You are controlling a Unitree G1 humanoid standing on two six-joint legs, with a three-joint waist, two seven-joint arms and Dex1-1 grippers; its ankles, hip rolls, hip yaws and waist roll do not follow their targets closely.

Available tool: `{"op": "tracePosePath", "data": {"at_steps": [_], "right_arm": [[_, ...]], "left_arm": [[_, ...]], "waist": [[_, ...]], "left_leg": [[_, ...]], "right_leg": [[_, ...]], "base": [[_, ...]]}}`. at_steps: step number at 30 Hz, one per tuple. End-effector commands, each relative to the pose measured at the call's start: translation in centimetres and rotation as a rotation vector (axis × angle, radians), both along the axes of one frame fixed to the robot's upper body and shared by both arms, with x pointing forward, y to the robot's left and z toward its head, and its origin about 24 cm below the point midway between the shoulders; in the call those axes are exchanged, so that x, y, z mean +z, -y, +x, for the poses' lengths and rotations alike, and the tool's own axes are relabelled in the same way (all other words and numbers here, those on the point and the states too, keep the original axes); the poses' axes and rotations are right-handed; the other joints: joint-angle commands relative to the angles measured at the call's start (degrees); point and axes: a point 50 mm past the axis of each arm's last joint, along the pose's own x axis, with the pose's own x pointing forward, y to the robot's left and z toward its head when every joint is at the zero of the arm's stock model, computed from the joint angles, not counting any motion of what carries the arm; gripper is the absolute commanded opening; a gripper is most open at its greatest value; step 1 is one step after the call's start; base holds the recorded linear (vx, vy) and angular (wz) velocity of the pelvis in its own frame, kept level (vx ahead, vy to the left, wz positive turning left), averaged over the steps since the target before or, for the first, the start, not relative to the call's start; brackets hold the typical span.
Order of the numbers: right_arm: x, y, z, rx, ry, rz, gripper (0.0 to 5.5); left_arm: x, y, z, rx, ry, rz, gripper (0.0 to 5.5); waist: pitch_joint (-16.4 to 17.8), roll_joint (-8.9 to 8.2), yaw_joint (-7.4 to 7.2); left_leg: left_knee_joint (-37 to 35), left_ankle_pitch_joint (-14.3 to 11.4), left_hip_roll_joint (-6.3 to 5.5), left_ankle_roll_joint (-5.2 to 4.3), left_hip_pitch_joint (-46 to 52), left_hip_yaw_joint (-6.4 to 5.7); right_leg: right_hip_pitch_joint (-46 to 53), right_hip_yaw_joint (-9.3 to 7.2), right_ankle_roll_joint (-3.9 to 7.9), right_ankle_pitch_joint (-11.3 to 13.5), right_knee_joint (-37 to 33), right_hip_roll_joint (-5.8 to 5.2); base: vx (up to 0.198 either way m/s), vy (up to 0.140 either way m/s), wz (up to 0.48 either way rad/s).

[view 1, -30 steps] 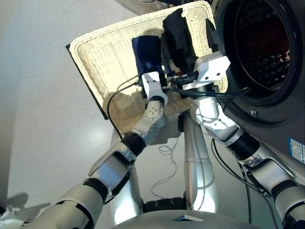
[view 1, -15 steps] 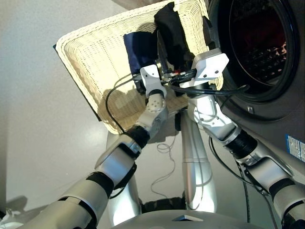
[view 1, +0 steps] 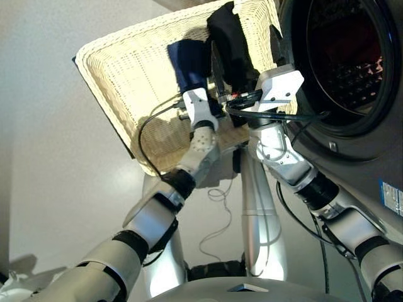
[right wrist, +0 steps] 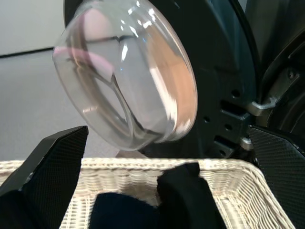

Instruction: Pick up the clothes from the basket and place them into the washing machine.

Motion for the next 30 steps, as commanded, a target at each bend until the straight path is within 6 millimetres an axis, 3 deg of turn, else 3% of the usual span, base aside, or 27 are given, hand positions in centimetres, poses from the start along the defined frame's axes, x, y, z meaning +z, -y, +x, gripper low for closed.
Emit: {"op": "tracePosePath", "data": {"at_steps": [1, 7, 10, 13, 14, 24, 30], "right_arm": [[1.8, 0.2, -1.8, 0.098, 0.084, 0.115, 5.50], [1.3, 1.6, -1.8, 0.037, 0.073, 0.133, 5.50], [1.1, 2.8, -1.9, 0.002, 0.069, 0.143, 5.50], [0.9, 3.1, -1.8, 0.011, 0.047, 0.145, 5.50], [1.2, 3.3, -1.8, 0.027, 0.045, 0.159, 5.50], [0.7, 4.2, -2.7, 0.284, -0.089, 0.173, 5.50], [2.2, 2.6, -3.6, 0.541, -0.126, 0.079, 5.50]], "left_arm": [[-0.6, -0.9, -0.3, 0.049, 0.035, 0.071, 0.00], [-0.7, -2.3, -2.7, 0.017, 0.160, 0.074, 0.00], [0.9, -3.3, -4.8, -0.040, 0.301, 0.081, 0.00], [1.5, -4.0, -5.5, -0.064, 0.361, 0.138, 0.00], [1.9, -4.5, -5.7, -0.064, 0.401, 0.188, 0.00], [3.9, -8.0, -9.3, -0.145, 0.624, 0.378, 0.00], [5.9, -7.7, -11.1, -0.340, 0.766, 0.516, 0.00]], "waist": [[-0.5, 0.57, -0.37], [-0.5, 1.10, 0.52], [-0.5, 1.82, 1.17], [-0.5, 1.60, 1.58], [-0.5, 1.39, 1.61], [-0.5, -0.04, 3.24], [-0.5, -0.76, 4.15]], "left_leg": [[-7.3, 4.9, -1.70, 0.01, 2.9, 0.70], [-12.4, 6.6, -2.33, 0.00, 6.5, 1.31], [-15.5, 7.4, -3.00, -0.01, 9.4, 1.46], [-18.3, 8.1, -3.40, 0.03, 12.9, 1.71], [-20.0, 10.4, -3.58, 0.31, 13.0, 1.98], [-28.4, 11.9, -5.05, 0.22, 27.6, 1.52], [-29.0, 12.0, -5.37, 0.08, 31.2, 1.15]], "right_leg": [[2.8, -2.74, -1.95, -2.7, 0.8, -0.15], [6.7, -3.44, -1.34, -0.8, -4.5, -0.77], [9.7, -3.92, -0.86, 0.3, -7.6, -1.30], [12.9, -4.23, -0.55, 1.1, -10.3, -1.61], [13.3, -4.56, -0.59, 3.4, -12.3, -1.90], [28.2, -5.89, 0.92, 5.7, -21.2, -3.44], [32.0, -5.91, 1.00, 5.7, -22.1, -3.82]], "base": [[0.000, 0.000, 0.000], [0.000, 0.000, 0.000], [0.000, 0.000, 0.000], [-0.022, 0.000, 0.116], [-0.059, -0.002, 0.089], [0.041, -0.008, 0.009], [0.000, 0.000, 0.000]]}}
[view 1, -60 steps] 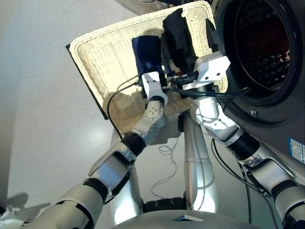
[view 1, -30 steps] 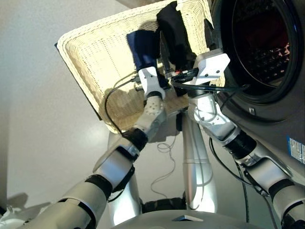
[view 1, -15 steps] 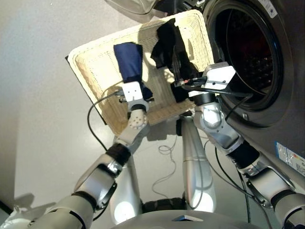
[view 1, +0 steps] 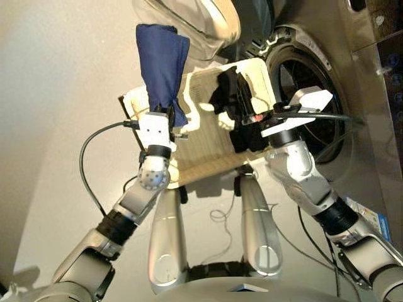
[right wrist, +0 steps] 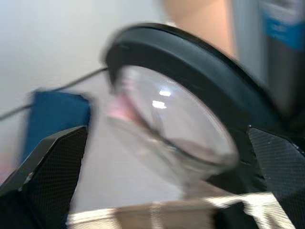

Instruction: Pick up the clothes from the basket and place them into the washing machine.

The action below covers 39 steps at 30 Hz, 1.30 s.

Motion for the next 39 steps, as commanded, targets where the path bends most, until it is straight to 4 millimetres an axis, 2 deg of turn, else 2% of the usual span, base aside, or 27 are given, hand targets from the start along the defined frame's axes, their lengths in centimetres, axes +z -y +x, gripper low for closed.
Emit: {"op": "tracePosePath", "data": {"at_steps": [1, 4, 10, 14, 21, 22, 23, 24, 29, 33, 37, 39], "right_arm": [[4.6, -1.5, -2.5, 0.239, 0.175, 0.034, 5.50], [5.8, -2.8, -3.1, 0.363, 0.201, 0.009, 5.50], [6.2, -4.4, -3.0, 0.462, 0.172, -0.066, 5.50], [6.0, -5.1, -2.3, 0.456, 0.152, -0.121, 5.50], [6.1, -5.5, -1.4, 0.421, 0.144, -0.110, 5.50], [6.2, -5.5, -1.4, 0.416, 0.149, -0.105, 3.73], [6.1, -5.4, -1.4, 0.406, 0.151, -0.095, 1.06], [6.1, -5.2, -1.3, 0.389, 0.149, -0.077, 0.00], [5.6, -4.2, -1.2, 0.310, 0.161, -0.025, 0.00], [3.3, -2.4, -0.7, 0.140, 0.131, 0.014, 0.00], [-1.3, 0.6, 0.0, -0.051, -0.019, 0.037, 0.00], [-4.3, 1.9, 0.2, -0.146, -0.111, 0.001, 0.00]], "left_arm": [[4.1, 2.0, -3.1, -0.241, 0.251, 0.072, 0.00], [4.8, 2.2, -3.9, -0.299, 0.309, 0.189, 0.00], [5.7, 3.2, -5.0, -0.389, 0.385, 0.289, 0.00], [5.9, 4.0, -5.3, -0.437, 0.401, 0.300, 0.00], [6.2, 4.8, -5.3, -0.450, 0.423, 0.275, 0.00], [6.2, 4.8, -5.3, -0.445, 0.422, 0.273, 0.00], [6.1, 4.8, -5.2, -0.437, 0.419, 0.267, 0.00], [6.1, 4.8, -5.2, -0.428, 0.419, 0.260, 0.00], [5.7, 4.7, -5.0, -0.394, 0.411, 0.240, 0.00], [5.4, 4.6, -4.9, -0.352, 0.412, 0.198, 0.00], [5.0, 4.3, -4.6, -0.287, 0.421, 0.154, 0.00], [4.7, 4.3, -4.6, -0.261, 0.418, 0.120, 0.00]], "waist": [[-0.7, -0.87, 0.90], [-0.7, -0.98, 1.28], [-0.7, -0.76, 1.50], [-0.7, -0.49, 1.64], [-0.7, 0.09, 1.91], [-0.7, 0.19, 1.89], [-0.7, 0.30, 1.86], [-0.7, 0.42, 1.89], [-0.7, 0.58, 1.81], [-0.7, 0.92, 1.63], [-0.7, 1.17, 1.21], [-0.7, 1.16, 1.12]], "left_leg": [[-5.2, 5.0, -3.03, 0.57, 2.3, 0.80], [-4.6, 4.6, -3.03, 0.54, 2.9, 0.94], [-4.2, 4.6, -3.04, 0.41, 3.1, 1.04], [-4.2, 4.8, -3.13, 0.35, 3.2, 0.94], [-4.1, 5.2, -2.97, 0.16, 2.4, 0.83], [-4.3, 5.4, -2.96, 0.11, 2.4, 0.73], [-4.2, 5.5, -2.94, 0.06, 2.2, 0.65], [-4.3, 5.6, -2.91, 0.01, 2.1, 0.59], [-4.1, 5.7, -2.64, -0.08, 1.7, 0.49], [-4.2, 5.8, -2.61, -0.04, 1.3, 0.35], [-4.3, 6.1, -2.62, -0.05, 1.0, 0.09], [-4.2, 5.8, -2.60, -0.05, 1.0, 0.00]], "right_leg": [[2.9, -1.26, 1.31, 0.6, -0.8, -0.74], [3.7, -1.19, 1.28, 0.5, -0.8, -0.70], [4.3, -1.10, 1.34, 0.5, -1.0, -0.97], [4.3, -0.98, 1.25, 0.6, -1.0, -1.16], [3.8, -1.10, 1.01, 0.4, -1.0, -1.22], [3.9, -1.13, 0.98, 0.4, -1.0, -1.23], [3.7, -1.19, 0.94, 0.4, -0.9, -1.23], [3.6, -1.26, 0.89, 0.3, -0.9, -1.22], [3.3, -1.48, 0.80, 0.1, -0.7, -1.10], [3.0, -1.64, 0.80, -0.1, -0.5, -1.09], [2.9, -2.11, 0.95, -0.4, -0.4, -1.20], [2.9, -2.34, 1.02, -0.8, -0.1, -1.22]], "base": [[0.000, 0.000, 0.000], [0.000, 0.000, 0.000], [0.000, 0.000, 0.000], [0.000, 0.000, 0.000], [0.000, 0.000, 0.000], [0.000, 0.000, 0.000], [0.000, 0.000, 0.000], [0.000, 0.000, 0.000], [0.000, 0.000, 0.000], [0.000, 0.000, 0.000], [0.000, 0.000, 0.000], [0.000, 0.000, 0.000]]}}
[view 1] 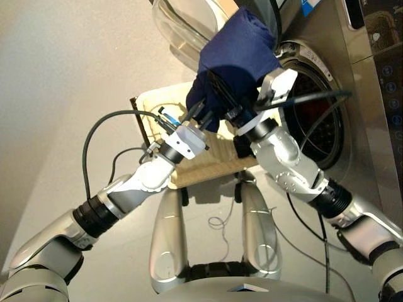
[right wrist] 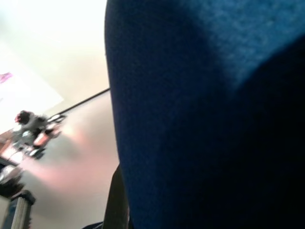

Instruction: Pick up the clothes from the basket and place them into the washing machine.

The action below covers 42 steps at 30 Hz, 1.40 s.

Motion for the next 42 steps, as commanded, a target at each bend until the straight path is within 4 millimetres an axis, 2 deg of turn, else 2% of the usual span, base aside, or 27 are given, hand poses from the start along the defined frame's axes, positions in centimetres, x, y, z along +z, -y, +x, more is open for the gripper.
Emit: {"op": "tracePosePath", "data": {"at_steps": [1, 4, 8, 9, 10, 11, 12, 17, 20, 24, 28, 35, 36, 38, 40, 42], "right_arm": [[-3.5, 5.7, 0.6, -0.315, -0.090, -0.028, 0.00], [-6.2, 7.0, 0.1, -0.365, -0.177, -0.073, 0.00], [-7.8, 7.6, 0.0, -0.410, -0.236, -0.073, 0.00], [-8.1, 7.6, 0.1, -0.426, -0.251, -0.059, 0.00], [-8.2, 7.7, 0.4, -0.450, -0.257, -0.044, 0.00], [-8.5, 7.8, 0.7, -0.486, -0.271, -0.030, 0.00], [-8.4, 7.9, 1.0, -0.516, -0.267, -0.017, 0.00], [-8.4, 9.1, 3.2, -0.725, -0.262, -0.017, 0.00], [-7.7, 10.6, 4.9, -0.882, -0.271, 0.014, 0.00], [-6.2, 13.3, 7.2, -1.037, -0.305, 0.089, 0.00], [-4.9, 16.9, 8.8, -1.184, -0.351, 0.120, 0.00], [-3.7, 21.3, 9.6, -1.363, -0.415, 0.059, 0.00], [-3.6, 21.3, 9.6, -1.363, -0.415, 0.059, 0.00], [-2.4, 23.3, 9.5, -1.438, -0.404, 0.026, 0.00], [-1.6, 23.9, 9.4, -1.459, -0.390, 0.035, 0.00], [-0.1, 26.0, 8.9, -1.536, -0.369, 0.049, 0.00]], "left_arm": [[4.8, 0.0, -1.9, -0.029, 0.253, -0.259, 0.00], [4.7, -0.2, -1.8, 0.004, 0.264, -0.273, 0.00], [4.6, 0.0, -1.8, 0.017, 0.269, -0.283, 0.00], [4.6, 0.0, -1.7, 0.019, 0.270, -0.283, 0.22], [4.6, 0.0, -1.7, 0.019, 0.269, -0.290, 1.70], [4.7, 0.0, -1.7, 0.020, 0.269, -0.296, 5.00], [4.8, 0.0, -1.8, 0.017, 0.267, -0.308, 5.50], [5.0, 0.4, -1.9, -0.012, 0.243, -0.369, 5.50], [5.1, 0.6, -1.9, -0.037, 0.220, -0.394, 5.50], [5.1, 0.9, -1.9, -0.065, 0.185, -0.408, 5.50], [5.3, 1.2, -1.9, -0.096, 0.164, -0.399, 5.50], [5.7, 1.3, -1.8, -0.120, 0.157, -0.396, 5.50], [5.7, 1.3, -1.8, -0.120, 0.158, -0.396, 5.50], [5.7, 1.4, -2.0, -0.128, 0.153, -0.396, 5.50], [5.7, 1.3, -2.0, -0.128, 0.151, -0.397, 5.50], [5.7, 1.2, -2.2, -0.132, 0.146, -0.398, 5.50]], "waist": [[-0.7, 1.12, 0.07], [-0.7, 0.94, -0.24], [-0.7, 0.96, -0.40], [-0.7, 1.05, -0.37], [-0.7, 1.15, -0.29], [-0.7, 1.32, -0.21], [-0.7, 1.42, -0.11], [-0.7, 2.17, 0.43], [-0.7, 2.69, 0.98], [-0.7, 3.33, 1.75], [-0.7, 4.15, 2.60], [-0.7, 5.36, 3.60], [-0.7, 5.37, 3.59], [-0.7, 5.94, 3.83], [-0.7, 6.08, 3.84], [-0.7, 6.76, 3.85]], "left_leg": [[-5.5, 6.0, -2.45, -0.31, 0.4, 1.39], [-5.2, 5.6, -2.29, -0.42, 0.3, 1.42], [-5.3, 5.9, -2.37, -0.39, 0.0, 1.35], [-5.3, 5.9, -2.37, -0.39, 0.0, 1.36], [-5.4, 5.9, -2.38, -0.36, 0.0, 1.41], [-5.5, 5.9, -2.41, -0.32, 0.0, 1.41], [-5.5, 5.9, -2.41, -0.31, 0.0, 1.53], [-5.3, 5.8, -2.56, -0.19, -0.6, 1.35], [-5.1, 5.7, -2.79, -0.08, -1.0, 1.14], [-5.2, 5.6, -3.03, -0.01, -1.3, 1.08], [-5.1, 5.5, -3.34, -0.06, -1.8, 0.94], [-4.4, 5.5, -3.71, -0.18, -4.1, 0.84], [-4.4, 5.5, -3.70, -0.18, -4.1, 0.84], [-4.0, 5.4, -3.85, -0.19, -5.6, 0.86], [-3.7, 5.4, -3.84, -0.20, -6.3, 0.90], [-3.3, 5.4, -3.95, -0.21, -8.2, 1.12]], "right_leg": [[-0.3, -1.01, 0.68, -2.2, 2.6, -1.02], [-0.4, -1.13, 0.75, -2.5, 2.9, -1.08], [-0.8, -1.04, 0.75, -2.2, 2.8, -1.13], [-0.8, -1.00, 0.76, -2.1, 2.7, -1.16], [-0.8, -1.03, 0.74, -2.1, 2.6, -1.17], [-0.8, -0.98, 0.74, -2.1, 2.6, -1.17], [-0.9, -0.97, 0.75, -2.0, 2.6, -1.19], [-1.4, -0.87, 0.67, -1.9, 2.6, -1.37], [-1.5, -1.00, 0.64, -1.8, 2.5, -1.56], [-1.8, -1.19, 0.66, -1.9, 2.7, -1.82], [-2.3, -1.30, 0.69, -2.0, 2.8, -2.05], [-4.3, -1.42, 0.72, -2.0, 3.3, -2.25], [-4.4, -1.42, 0.71, -2.0, 3.3, -2.24], [-6.0, -1.19, 0.65, -2.0, 3.7, -2.20], [-6.8, -1.08, 0.65, -2.0, 3.9, -2.23], [-8.8, -0.82, 0.61, -2.0, 4.3, -2.26]], "base": [[0.000, 0.000, 0.000], [0.000, 0.000, 0.000], [0.000, 0.000, 0.000], [0.000, 0.000, 0.000], [0.000, 0.000, 0.000], [0.000, 0.000, 0.000], [0.000, 0.000, 0.000], [0.000, 0.000, 0.000], [0.000, 0.000, 0.000], [0.000, 0.000, 0.000], [0.000, 0.000, 0.000], [-0.001, 0.002, 0.055], [0.000, 0.000, 0.000], [0.000, 0.000, 0.000], [0.000, 0.000, 0.000], [0.000, 0.000, 0.000]]}}
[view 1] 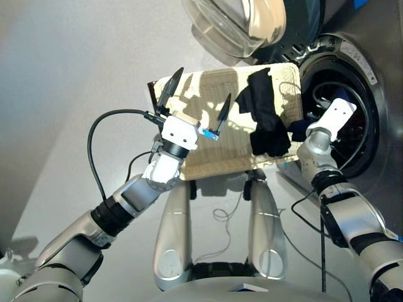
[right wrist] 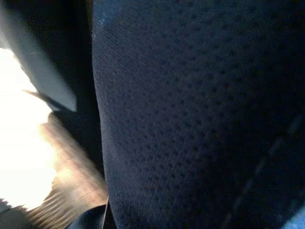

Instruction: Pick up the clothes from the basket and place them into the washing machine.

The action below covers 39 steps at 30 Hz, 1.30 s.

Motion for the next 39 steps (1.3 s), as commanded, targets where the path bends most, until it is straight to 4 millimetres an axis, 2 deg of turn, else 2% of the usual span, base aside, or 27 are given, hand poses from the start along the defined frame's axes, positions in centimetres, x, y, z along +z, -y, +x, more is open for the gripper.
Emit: {"op": "tracePosePath", "data": {"at_steps": [1, 4, 6, 11, 20, 21, 22, 23, 29, 32, 39], "right_arm": [[6.0, 5.0, -0.9, -0.177, 0.154, -0.060, 0.00], [7.3, 6.6, -1.5, -0.246, 0.162, -0.092, 0.00], [8.6, 7.5, -1.9, -0.284, 0.182, -0.113, 0.00], [10.4, 9.1, -2.7, -0.363, 0.204, -0.123, 0.00], [10.9, 11.9, -4.7, -0.471, 0.296, 0.033, 0.00], [10.9, 11.9, -4.7, -0.466, 0.297, 0.031, 0.37], [10.9, 11.8, -4.7, -0.458, 0.305, 0.034, 2.46], [10.7, 11.8, -4.7, -0.449, 0.308, 0.040, 5.50], [9.9, 10.6, -4.0, -0.388, 0.332, 0.044, 5.50], [9.4, 9.3, -3.4, -0.339, 0.364, 0.061, 5.50], [6.9, 3.8, -2.2, -0.084, 0.427, 0.049, 5.50]], "left_arm": [[2.7, 0.9, -3.2, -0.155, 0.123, -0.100, 5.50], [2.7, 0.7, -3.5, -0.152, 0.127, -0.106, 5.50], [2.7, 0.5, -3.6, -0.144, 0.129, -0.105, 5.50], [3.5, 0.0, -4.1, -0.124, 0.181, -0.111, 5.50], [4.6, -0.8, -4.3, -0.074, 0.244, -0.137, 5.50], [4.6, -0.8, -4.3, -0.071, 0.245, -0.135, 5.50], [4.6, -0.8, -4.2, -0.068, 0.246, -0.138, 5.50], [4.7, -0.8, -4.2, -0.071, 0.246, -0.141, 5.50], [4.6, -0.9, -4.1, -0.061, 0.238, -0.149, 5.50], [4.6, -1.0, -4.0, -0.056, 0.236, -0.156, 5.50], [4.7, -1.2, -4.0, -0.046, 0.239, -0.172, 5.50]], "waist": [[-0.9, 4.17, 0.01], [-0.9, 4.71, 0.04], [-0.9, 4.87, -0.08], [-0.9, 5.25, -0.26], [-0.9, 5.03, -0.79], [-0.9, 4.99, -0.80], [-0.9, 4.94, -0.85], [-0.9, 4.83, -0.93], [-0.9, 4.65, -1.26], [-0.9, 4.64, -1.38], [-0.9, 4.09, -2.08]], "left_leg": [[-3.0, 3.7, -1.40, -1.31, -1.7, 2.76], [-1.4, 2.9, -1.16, -1.40, -3.9, 2.91], [-0.8, 2.7, -1.18, -1.42, -5.7, 3.04], [0.5, 2.6, -0.95, -1.40, -9.8, 3.48], [1.4, 2.5, -0.77, -1.52, -13.1, 3.60], [1.4, 2.5, -0.74, -1.51, -13.2, 3.60], [1.4, 2.5, -0.76, -1.48, -13.2, 3.63], [1.3, 2.5, -0.77, -1.48, -13.2, 3.61], [0.7, 2.7, -0.61, -1.41, -12.8, 3.91], [0.4, 2.7, -0.50, -1.38, -12.4, 4.01], [-0.2, 2.9, -0.43, -1.28, -11.8, 4.36]], "right_leg": [[-3.6, 0.91, -0.38, -2.4, 4.3, 0.29], [-6.0, 1.12, -0.51, -3.2, 6.0, 0.49], [-8.0, 1.45, -0.59, -3.2, 6.8, 0.65], [-12.4, 2.04, -0.71, -2.8, 7.7, 0.77], [-15.7, 2.07, -0.80, -3.0, 8.9, 0.98], [-15.9, 2.14, -0.81, -2.9, 8.9, 0.98], [-15.8, 2.17, -0.82, -2.9, 8.8, 1.06], [-15.8, 2.14, -0.82, -2.9, 8.7, 1.05], [-15.7, 2.34, -0.83, -3.1, 8.7, 1.25], [-15.5, 2.38, -0.82, -3.3, 8.7, 1.29], [-15.0, 2.38, -0.89, -3.3, 8.5, 1.42]], "base": [[0.000, 0.000, 0.000], [0.000, 0.000, 0.000], [0.000, 0.000, 0.000], [0.000, 0.000, 0.000], [0.000, 0.000, 0.000], [0.000, 0.000, 0.000], [0.000, 0.000, 0.000], [0.000, 0.000, 0.000], [0.000, 0.000, 0.000], [0.000, 0.000, 0.000], [0.000, 0.000, 0.000]]}}
